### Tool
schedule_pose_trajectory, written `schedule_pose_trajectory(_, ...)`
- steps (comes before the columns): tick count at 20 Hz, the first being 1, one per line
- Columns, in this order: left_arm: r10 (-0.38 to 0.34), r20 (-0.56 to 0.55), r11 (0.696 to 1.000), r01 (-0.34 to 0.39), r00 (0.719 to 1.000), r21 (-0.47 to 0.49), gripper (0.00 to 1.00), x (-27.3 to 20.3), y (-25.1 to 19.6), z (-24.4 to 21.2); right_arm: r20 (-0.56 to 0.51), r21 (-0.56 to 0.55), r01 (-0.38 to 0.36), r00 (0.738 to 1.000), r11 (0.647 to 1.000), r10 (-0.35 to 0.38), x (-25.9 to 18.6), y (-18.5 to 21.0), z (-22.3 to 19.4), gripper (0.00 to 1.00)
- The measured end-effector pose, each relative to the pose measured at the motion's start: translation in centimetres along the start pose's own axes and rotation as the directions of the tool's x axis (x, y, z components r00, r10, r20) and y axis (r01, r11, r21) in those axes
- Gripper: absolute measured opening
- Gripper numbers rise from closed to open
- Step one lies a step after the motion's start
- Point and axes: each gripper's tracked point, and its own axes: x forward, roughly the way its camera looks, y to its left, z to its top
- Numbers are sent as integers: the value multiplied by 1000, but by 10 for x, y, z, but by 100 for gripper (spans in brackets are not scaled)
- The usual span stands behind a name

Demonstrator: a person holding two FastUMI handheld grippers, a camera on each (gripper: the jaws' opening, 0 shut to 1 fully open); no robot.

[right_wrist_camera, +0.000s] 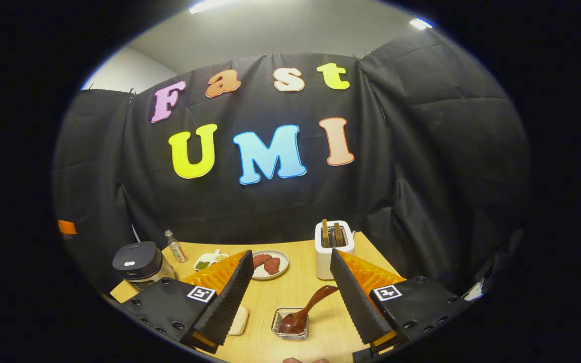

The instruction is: Close the left gripper, press the button to open the rice cooker; take a wooden spoon from the chopstick holder with the right hand, scoop a spoonful of rice and pour it into the rice cooker, then put the wooden spoon back into the chopstick holder.

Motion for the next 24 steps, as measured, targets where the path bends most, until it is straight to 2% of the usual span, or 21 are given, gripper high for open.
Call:
schedule_pose_trajectory(1, -1, -8, 1000, 1, 1000, -9, 71, 2, 6, 1, -6, 0, 7, 1000, 1000, -7, 2, 4, -1, 98)
schedule_pose_trajectory(2, 0, -22, 1000, -1, 1000, -17, 66, 12, 12, 0, -9, 1, 10, 1000, 1000, -10, 3, 9, 0, 98)
schedule_pose_trajectory(3, 15, -27, 1000, -16, 1000, -23, 54, 20, 22, 0, -8, -3, 15, 1000, 1000, -15, 4, 14, 1, 98)
schedule_pose_trajectory(5, 31, -23, 998, -32, 999, -46, 22, 41, 42, 9, -6, -26, 32, 999, 999, -32, 4, 25, 1, 98)
schedule_pose_trajectory(6, -3, -45, 998, -1, 999, -69, 7, 50, 41, 7, -9, -36, 46, 999, 998, -47, 4, 28, -1, 98)
schedule_pose_trajectory(8, -35, -66, 996, 30, 997, -83, 6, 73, 50, 9, 7, -37, 71, 997, 997, -71, 4, 40, 5, 98)
schedule_pose_trajectory(9, -52, -77, 996, 46, 996, -78, 10, 85, 54, 10, 12, -33, 78, 997, 996, -78, 6, 46, 5, 98)
schedule_pose_trajectory(10, -50, -83, 996, 44, 995, -71, 8, 96, 59, 9, 11, -32, 89, 996, 996, -89, 7, 52, 4, 98)
schedule_pose_trajectory(11, -51, -90, 996, 44, 995, -75, 1, 109, 68, 11, 8, -34, 103, 995, 994, -103, 7, 56, 4, 98)
schedule_pose_trajectory(13, -112, -123, 989, 99, 986, -107, 1, 127, 66, 5, 13, -38, 132, 991, 991, -132, 4, 63, 5, 98)
schedule_pose_trajectory(15, -143, -163, 988, 130, 976, -88, 1, 150, 65, -11, 15, -48, 163, 987, 986, -162, 0, 68, 4, 98)
schedule_pose_trajectory(21, -251, -313, 967, 252, 916, -36, 1, 210, 43, -59, 1, -63, 247, 969, 967, -247, -14, 86, -8, 98)
schedule_pose_trajectory(24, -304, -393, 947, 321, 868, -25, 1, 228, 26, -88, -29, -52, 262, 964, 964, -264, -22, 100, -22, 98)
